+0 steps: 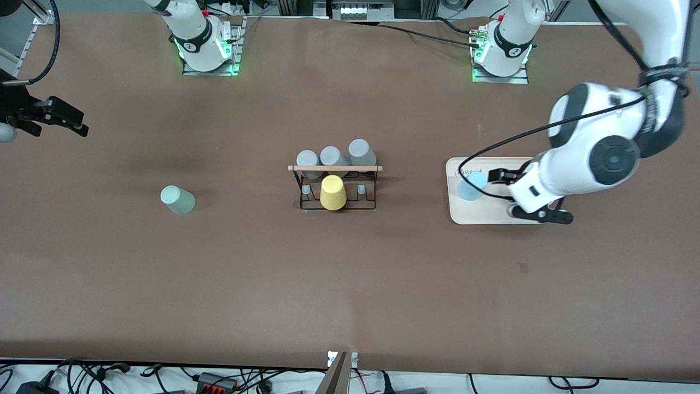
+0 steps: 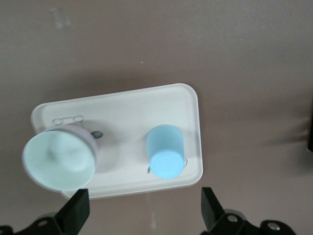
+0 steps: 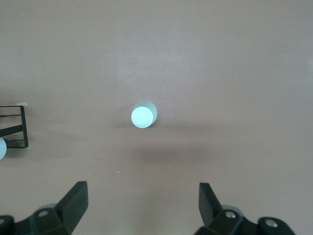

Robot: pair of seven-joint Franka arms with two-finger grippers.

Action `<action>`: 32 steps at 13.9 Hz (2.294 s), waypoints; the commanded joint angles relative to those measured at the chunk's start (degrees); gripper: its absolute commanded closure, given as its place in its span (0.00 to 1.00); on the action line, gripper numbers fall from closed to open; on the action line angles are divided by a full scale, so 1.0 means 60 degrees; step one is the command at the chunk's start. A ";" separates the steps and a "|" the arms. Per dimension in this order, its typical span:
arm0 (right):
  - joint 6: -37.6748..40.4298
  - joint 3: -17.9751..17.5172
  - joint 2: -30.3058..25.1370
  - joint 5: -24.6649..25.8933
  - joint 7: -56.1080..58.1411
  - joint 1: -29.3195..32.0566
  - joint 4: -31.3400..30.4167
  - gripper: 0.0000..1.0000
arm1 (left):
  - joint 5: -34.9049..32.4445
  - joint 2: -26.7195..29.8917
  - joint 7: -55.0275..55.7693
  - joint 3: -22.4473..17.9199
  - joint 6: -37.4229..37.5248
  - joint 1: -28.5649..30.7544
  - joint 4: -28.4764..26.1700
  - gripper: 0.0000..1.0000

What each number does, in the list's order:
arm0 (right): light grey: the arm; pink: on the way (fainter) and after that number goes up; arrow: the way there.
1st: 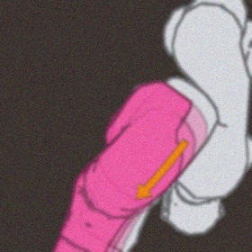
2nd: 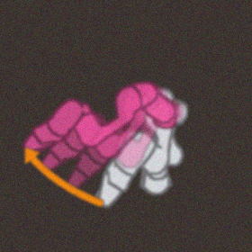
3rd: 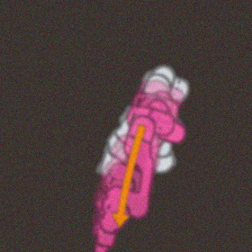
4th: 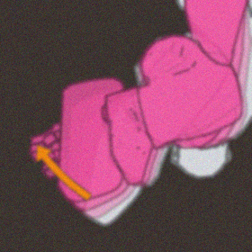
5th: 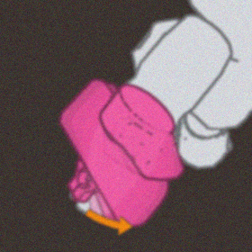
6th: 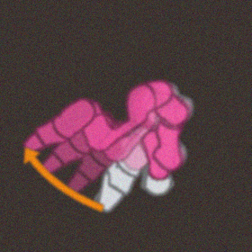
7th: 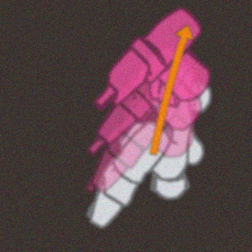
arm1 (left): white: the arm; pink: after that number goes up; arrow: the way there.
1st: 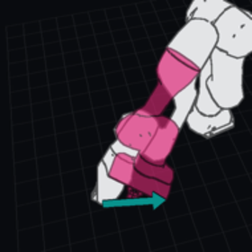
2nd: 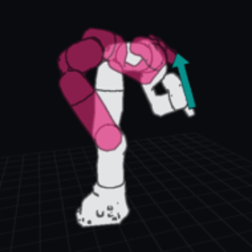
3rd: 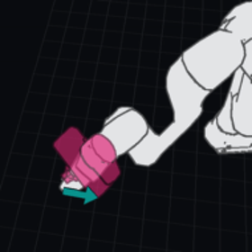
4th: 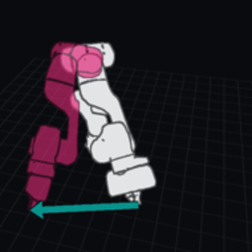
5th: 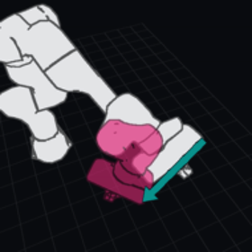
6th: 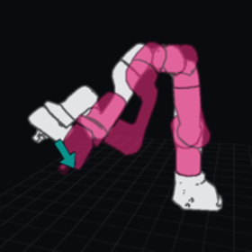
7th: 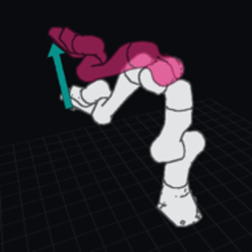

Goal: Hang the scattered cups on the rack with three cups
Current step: 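Reach the left gripper to the light blue cup on the tray and grasp it, then lift the light blue cup with the left gripper toward the rack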

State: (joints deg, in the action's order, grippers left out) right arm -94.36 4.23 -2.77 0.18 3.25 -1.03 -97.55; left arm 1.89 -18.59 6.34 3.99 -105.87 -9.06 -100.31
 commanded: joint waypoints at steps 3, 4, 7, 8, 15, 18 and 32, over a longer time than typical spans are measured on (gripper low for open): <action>-0.0078 -0.0045 -0.0256 -0.0015 -0.0116 -0.0004 -0.0206 0.00 | 0.0007 0.0754 0.0569 0.0111 -0.3441 -0.0204 -0.3256 0.00; -0.0064 -0.0045 -0.0256 -0.0015 -0.0102 0.0010 -0.0206 0.00 | 0.0007 0.0900 0.0599 0.0285 -0.4042 -0.0190 -0.3856 0.00; -0.0078 -0.0045 -0.0241 -0.0015 -0.0116 0.0010 -0.0104 0.00 | 0.0007 0.0931 0.0614 0.0346 -0.5568 -0.0190 -0.4827 0.00; -0.0078 -0.0031 -0.0241 -0.0015 -0.0116 0.0025 -0.0089 0.00 | 0.0007 0.0872 0.0599 0.0346 -0.5920 -0.0190 -0.5003 0.00; -0.0078 -0.0016 -0.0226 -0.0015 -0.0116 0.0025 0.0102 0.00 | 0.0007 0.0579 0.0599 0.0346 -0.6788 -0.0131 -0.5371 0.31; -0.0006 -0.0016 -0.0226 0.0014 -0.0102 0.0039 0.0101 0.00 | 0.0007 0.0608 0.0555 0.0346 -0.6671 -0.0073 -0.5327 0.70; -0.0269 -0.0031 -0.0021 -0.0074 -0.0116 0.0039 0.0101 0.00 | 0.0124 -0.1221 0.2905 0.0360 -0.0226 -0.1973 0.3533 0.73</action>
State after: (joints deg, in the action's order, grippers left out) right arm -95.98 4.25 -2.20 0.19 3.17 -0.99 -96.85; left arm 1.91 -20.18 17.32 6.38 -110.02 -16.89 -86.85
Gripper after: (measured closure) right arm 0.000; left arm 0.344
